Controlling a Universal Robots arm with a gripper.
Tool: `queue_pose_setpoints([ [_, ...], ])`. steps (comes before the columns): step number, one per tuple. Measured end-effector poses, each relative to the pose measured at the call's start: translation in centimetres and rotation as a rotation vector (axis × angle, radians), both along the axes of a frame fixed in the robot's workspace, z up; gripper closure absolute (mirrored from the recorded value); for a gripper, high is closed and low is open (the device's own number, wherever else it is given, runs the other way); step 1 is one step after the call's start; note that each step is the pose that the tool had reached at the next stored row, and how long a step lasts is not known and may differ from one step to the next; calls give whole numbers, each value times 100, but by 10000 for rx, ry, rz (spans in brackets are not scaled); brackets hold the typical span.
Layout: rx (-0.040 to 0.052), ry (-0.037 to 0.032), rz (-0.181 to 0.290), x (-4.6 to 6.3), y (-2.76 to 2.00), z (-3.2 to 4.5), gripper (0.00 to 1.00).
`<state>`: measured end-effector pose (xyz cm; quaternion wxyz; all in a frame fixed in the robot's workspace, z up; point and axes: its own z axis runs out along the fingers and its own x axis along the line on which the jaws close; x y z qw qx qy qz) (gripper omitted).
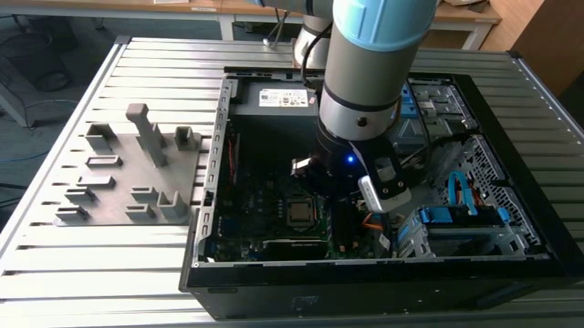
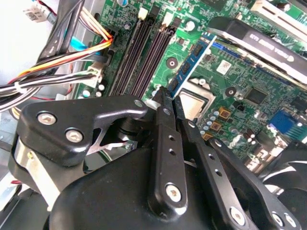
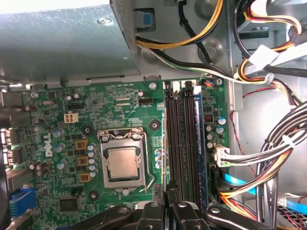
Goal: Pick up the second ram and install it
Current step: 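Insert the second ram into the second slot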
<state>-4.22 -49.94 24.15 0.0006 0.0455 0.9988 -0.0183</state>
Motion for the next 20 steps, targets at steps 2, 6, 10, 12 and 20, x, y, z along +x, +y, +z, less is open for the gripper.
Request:
queue_pose_setpoints([
  [2,0,0,0,0,0,-10,86],
  [6,3,0,1,0,0,-33,86],
  [10,116,1,2,1,-1,-69,86],
  [12,376,1,1,1,0,-78,86],
  [20,623,13,4,140,0,-129,86],
])
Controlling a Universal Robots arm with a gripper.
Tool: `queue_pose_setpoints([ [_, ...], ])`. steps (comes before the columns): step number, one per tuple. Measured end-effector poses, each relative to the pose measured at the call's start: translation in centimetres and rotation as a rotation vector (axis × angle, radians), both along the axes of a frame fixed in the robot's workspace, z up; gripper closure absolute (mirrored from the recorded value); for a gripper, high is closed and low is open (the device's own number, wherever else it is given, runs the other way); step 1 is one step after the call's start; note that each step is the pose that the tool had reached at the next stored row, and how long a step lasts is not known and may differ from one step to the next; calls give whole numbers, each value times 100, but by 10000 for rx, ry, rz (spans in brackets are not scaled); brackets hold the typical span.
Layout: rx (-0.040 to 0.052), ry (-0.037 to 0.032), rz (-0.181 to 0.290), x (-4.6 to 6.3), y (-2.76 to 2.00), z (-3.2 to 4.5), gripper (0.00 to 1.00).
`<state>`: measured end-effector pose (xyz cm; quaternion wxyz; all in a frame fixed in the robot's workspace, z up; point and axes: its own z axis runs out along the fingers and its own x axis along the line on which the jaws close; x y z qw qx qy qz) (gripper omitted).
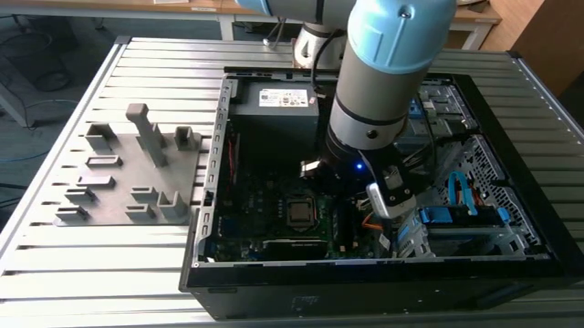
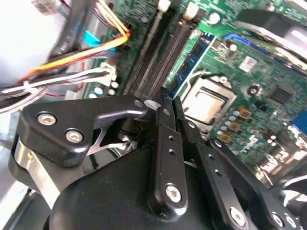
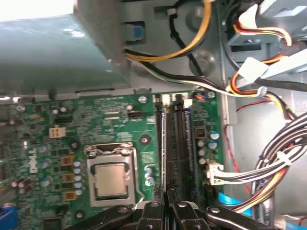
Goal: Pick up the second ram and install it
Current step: 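Insert the second ram into the second slot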
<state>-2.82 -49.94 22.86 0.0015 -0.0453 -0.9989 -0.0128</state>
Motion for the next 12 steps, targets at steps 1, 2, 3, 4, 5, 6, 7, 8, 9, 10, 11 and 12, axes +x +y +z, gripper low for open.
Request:
queue_pose_setpoints([
  [1,-11,5,27,7,0,-10,86],
  [2,-25,9,103,11,0,-20,86],
  [3,-37,12,176,13,0,-29,86],
  [4,-45,14,205,14,0,-37,86],
  [5,-51,14,206,14,0,-46,86],
  [6,-58,14,206,14,0,-54,86],
  [7,-66,14,200,15,0,-62,86],
  [8,-74,14,182,15,0,-72,86],
  [9,-85,14,166,15,0,-81,86],
  [10,-101,14,162,15,0,-87,86],
  [11,-122,14,160,15,0,-91,86],
  [12,-164,16,159,14,1,-92,86],
])
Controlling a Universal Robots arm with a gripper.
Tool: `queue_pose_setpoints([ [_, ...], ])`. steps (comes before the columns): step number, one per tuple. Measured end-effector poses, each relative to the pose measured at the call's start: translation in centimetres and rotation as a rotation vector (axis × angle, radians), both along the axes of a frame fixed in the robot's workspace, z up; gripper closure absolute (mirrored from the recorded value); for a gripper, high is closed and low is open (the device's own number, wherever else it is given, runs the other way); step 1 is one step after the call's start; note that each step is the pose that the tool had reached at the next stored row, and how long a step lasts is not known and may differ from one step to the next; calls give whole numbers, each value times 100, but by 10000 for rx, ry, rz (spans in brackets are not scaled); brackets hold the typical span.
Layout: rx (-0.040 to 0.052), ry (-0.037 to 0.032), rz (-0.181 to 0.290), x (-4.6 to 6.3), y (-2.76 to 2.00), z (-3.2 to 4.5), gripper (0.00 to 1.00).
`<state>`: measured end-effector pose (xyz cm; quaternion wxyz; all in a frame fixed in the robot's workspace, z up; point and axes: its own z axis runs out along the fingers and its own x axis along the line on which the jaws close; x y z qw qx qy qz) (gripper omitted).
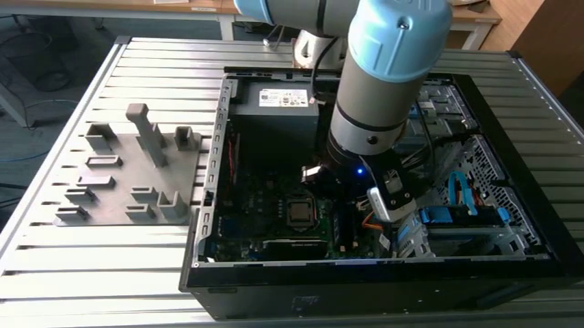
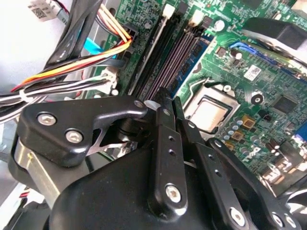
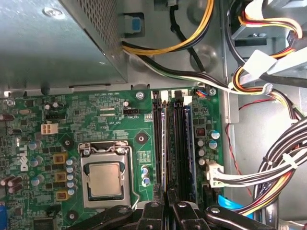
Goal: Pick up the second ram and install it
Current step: 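Insert the second ram into the second slot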
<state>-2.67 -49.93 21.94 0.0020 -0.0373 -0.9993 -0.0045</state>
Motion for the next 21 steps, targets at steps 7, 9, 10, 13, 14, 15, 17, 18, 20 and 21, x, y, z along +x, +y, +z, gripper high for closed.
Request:
queue_pose_setpoints([
  [7,-302,-1,1,2,47,-15,86],
  [9,-306,0,1,2,59,-17,86],
  [10,-306,0,0,2,65,-18,86],
  [13,-304,-1,1,2,74,-19,86],
  [14,-304,-1,1,2,75,-19,86],
  [15,-306,-1,1,2,75,-18,86],
  [17,-309,-1,0,3,79,-15,86],
  [18,-311,-1,0,4,82,-10,86],
  [20,-320,-1,1,5,82,10,86],
  [21,-329,-1,2,5,83,15,86],
])
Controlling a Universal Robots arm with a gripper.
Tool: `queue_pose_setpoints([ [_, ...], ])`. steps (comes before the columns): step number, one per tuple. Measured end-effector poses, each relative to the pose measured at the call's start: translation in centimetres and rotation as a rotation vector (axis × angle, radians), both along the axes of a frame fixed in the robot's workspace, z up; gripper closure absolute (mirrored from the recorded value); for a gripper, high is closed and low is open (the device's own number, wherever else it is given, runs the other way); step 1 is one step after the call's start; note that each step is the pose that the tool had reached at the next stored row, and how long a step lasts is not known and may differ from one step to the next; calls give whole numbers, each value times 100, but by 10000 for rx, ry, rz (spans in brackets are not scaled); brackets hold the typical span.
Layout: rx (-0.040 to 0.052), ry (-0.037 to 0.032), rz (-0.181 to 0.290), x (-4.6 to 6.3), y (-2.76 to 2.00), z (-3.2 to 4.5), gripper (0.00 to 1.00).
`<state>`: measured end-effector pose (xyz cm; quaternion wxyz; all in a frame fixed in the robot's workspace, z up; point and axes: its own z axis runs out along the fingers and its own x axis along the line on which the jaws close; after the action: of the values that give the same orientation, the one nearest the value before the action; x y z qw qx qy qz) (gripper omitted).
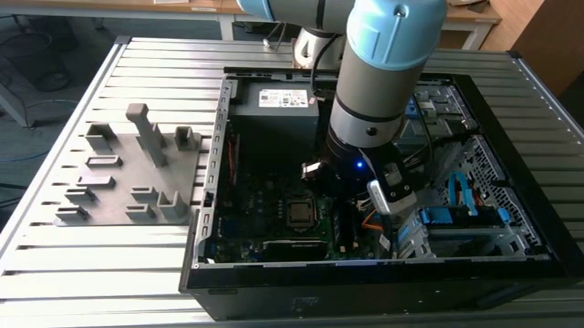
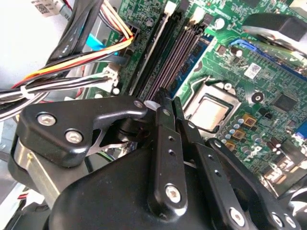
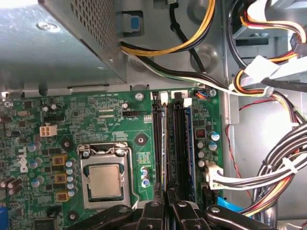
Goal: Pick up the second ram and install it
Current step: 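Insert the second ram into the second slot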
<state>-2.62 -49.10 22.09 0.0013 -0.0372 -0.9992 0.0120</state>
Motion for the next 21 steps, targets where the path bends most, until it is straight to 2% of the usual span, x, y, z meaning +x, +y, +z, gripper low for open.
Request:
queue_pose_setpoints([
  [6,-186,28,0,25,1,-3,86],
  [12,-200,42,0,29,33,-25,86],
  [18,-306,42,0,29,43,-33,86],
  [21,-327,42,0,29,48,-42,86],
])
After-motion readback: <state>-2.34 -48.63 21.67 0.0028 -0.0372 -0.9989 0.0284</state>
